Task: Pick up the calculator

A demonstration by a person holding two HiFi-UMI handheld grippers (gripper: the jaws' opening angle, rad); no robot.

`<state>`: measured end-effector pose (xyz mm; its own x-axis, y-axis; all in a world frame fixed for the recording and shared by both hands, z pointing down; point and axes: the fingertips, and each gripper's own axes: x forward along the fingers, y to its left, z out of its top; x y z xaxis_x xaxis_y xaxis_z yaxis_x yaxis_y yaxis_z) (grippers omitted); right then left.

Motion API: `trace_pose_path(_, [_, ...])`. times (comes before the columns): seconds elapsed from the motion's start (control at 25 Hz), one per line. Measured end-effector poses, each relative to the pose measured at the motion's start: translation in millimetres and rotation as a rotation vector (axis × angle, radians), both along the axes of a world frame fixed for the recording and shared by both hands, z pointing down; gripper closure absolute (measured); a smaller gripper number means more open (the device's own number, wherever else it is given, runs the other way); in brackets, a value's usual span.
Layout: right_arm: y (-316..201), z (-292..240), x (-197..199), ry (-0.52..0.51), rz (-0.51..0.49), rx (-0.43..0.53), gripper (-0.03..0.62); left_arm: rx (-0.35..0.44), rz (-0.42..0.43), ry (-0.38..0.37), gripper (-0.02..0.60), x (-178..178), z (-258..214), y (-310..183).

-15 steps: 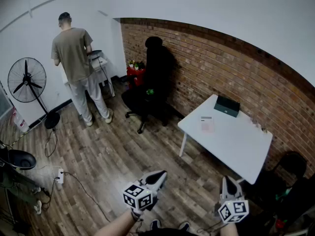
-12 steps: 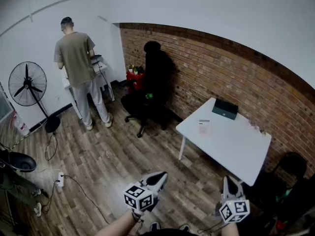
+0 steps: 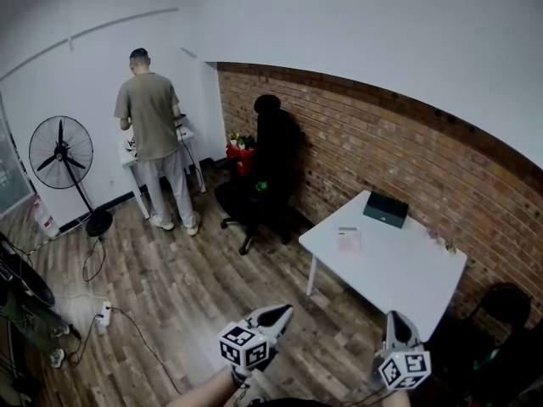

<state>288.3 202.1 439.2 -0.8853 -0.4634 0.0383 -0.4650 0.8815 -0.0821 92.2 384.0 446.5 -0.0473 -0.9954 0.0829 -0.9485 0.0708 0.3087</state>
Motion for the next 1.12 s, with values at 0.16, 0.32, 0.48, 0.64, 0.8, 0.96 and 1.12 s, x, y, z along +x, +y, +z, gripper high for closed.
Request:
trace_pose_path(0.16, [-19, 5, 8, -0.031, -0.029, -0.021, 0.589, -0.013, -0.032, -0.013, 0.574, 10, 1, -13])
trace_pose_path(0.32, [-33, 15, 11, -0.014, -0.045, -0.029, 0.588, -0.026, -0.077, -0.013, 0.572, 17, 6, -20])
trace_pose_path(0.48, [-46, 27, 14, -0.023, -0.072, -0.046, 0.485, -0.051, -0.115, -0.005, 0.504, 24, 19, -23])
trace_pose_path(0.64, [-67, 35, 12, -0.015, -0.047, -0.070, 0.434, -0.087, -0.117, 0.009, 0.407, 18, 32, -35])
trace_pose_path(0.8, [-86, 40, -5, -0.022, -0.028, -0.088, 0.431, -0.091, -0.087, 0.027, 0.402, 1, 42, -58])
trace_pose_path(0.96, [-103, 43, -28, 0.005, 0.005, -0.074, 0.434, -0.072, -0.050, 0.053, 0.402, -30, 51, -86])
trace_pose_path(1.12, [-129, 38, -63, 0.035, 0.054, -0.044, 0.431, -0.048, -0.009, 0.080, 0.402, -81, 52, -121])
